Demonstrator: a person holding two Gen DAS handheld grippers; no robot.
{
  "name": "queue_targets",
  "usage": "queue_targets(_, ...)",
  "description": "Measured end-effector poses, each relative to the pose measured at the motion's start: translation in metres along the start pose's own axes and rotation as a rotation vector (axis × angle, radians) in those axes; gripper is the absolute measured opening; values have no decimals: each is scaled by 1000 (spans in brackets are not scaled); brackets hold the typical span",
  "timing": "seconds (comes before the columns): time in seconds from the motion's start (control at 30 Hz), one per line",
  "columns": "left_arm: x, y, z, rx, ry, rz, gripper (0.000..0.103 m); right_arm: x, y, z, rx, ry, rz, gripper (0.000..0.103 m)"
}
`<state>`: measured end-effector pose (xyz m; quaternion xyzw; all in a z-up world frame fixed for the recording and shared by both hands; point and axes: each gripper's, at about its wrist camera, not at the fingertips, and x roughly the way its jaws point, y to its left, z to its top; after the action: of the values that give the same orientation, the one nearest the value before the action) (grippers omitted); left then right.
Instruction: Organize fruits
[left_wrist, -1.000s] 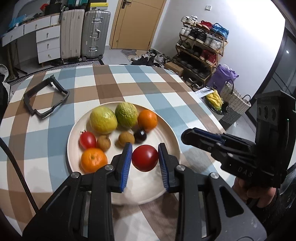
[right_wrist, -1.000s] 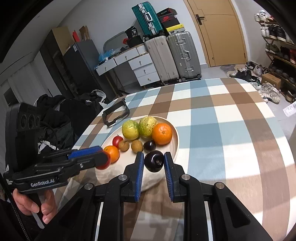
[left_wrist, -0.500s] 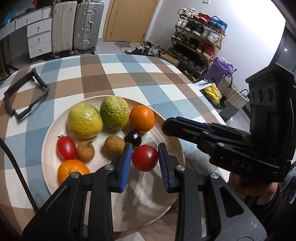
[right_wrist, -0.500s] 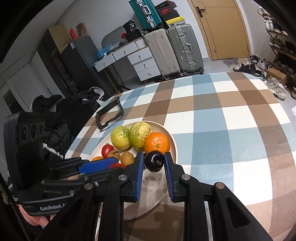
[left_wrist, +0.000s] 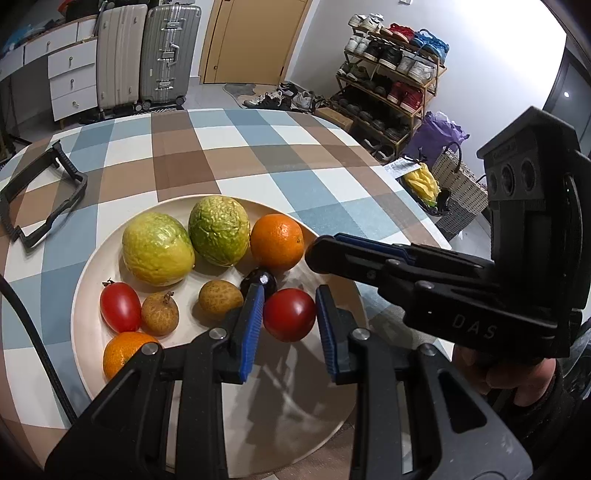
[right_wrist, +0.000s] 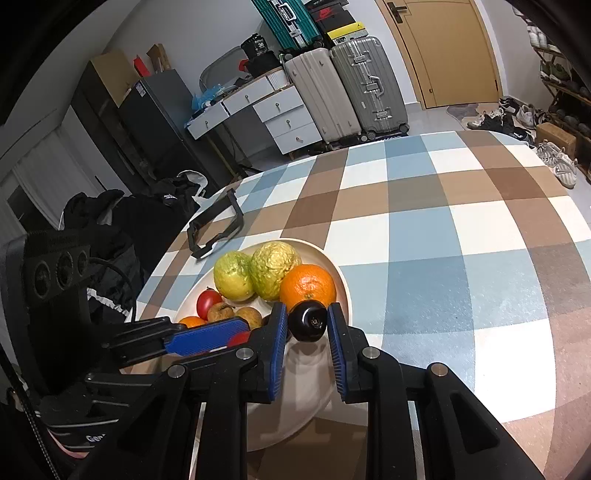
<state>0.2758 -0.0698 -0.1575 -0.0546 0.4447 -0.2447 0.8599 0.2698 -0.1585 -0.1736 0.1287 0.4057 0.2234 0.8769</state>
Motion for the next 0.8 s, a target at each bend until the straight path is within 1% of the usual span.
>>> queue_targets(0.1,1,2,1,-7,-2,-8,26,0,0,0,5,3,2,23)
queue_targets(0.17,1,3,1,-20,5,-26,26,0,0,1,7,6,-9,23)
queue_targets(0.23,-2,3,2,-24,-4,-38,26,-1,0,1,4,6,-9,23)
queue_targets(0.3,-7,2,4,-13,-13,-26,26,-2,0,1,5,6,-12,27)
queue_targets(0.33,-10,1,4,-10,-19,-25,26,-3,0,1,4,4,-7,33)
queue_targets(0.37,-13,0,4,-10,-23,-24,26,-5,0,1,4,-4,-2,38)
queue_targets(0.4,-18,-1,4,-10,-28,-16,27,-8,1,2,6,-15,-6,40)
queue_targets(0.5,-33,-5,1,-4,-41,3,27,-26,2,3,17,-58,-23,41)
queue_targets(0.6,-57,-12,0,10,-72,24,28,-49,8,3,14,-103,-43,41)
queue_targets(0.63,-66,-14,0,16,-86,32,30,-62,13,3,5,-131,-60,42)
queue_targets(0.67,-75,-17,0,22,-102,43,35,-69,15,2,-2,-148,-67,47)
queue_targets(0.7,-86,-20,0,27,-125,57,41,-83,21,0,-16,-184,-79,50)
queue_targets(0.73,-97,-23,0,31,-154,73,45,-94,25,0,-25,-208,-90,53)
queue_targets(0.8,-120,-29,-2,29,-208,114,67,-115,35,-4,-48,-258,-99,54)
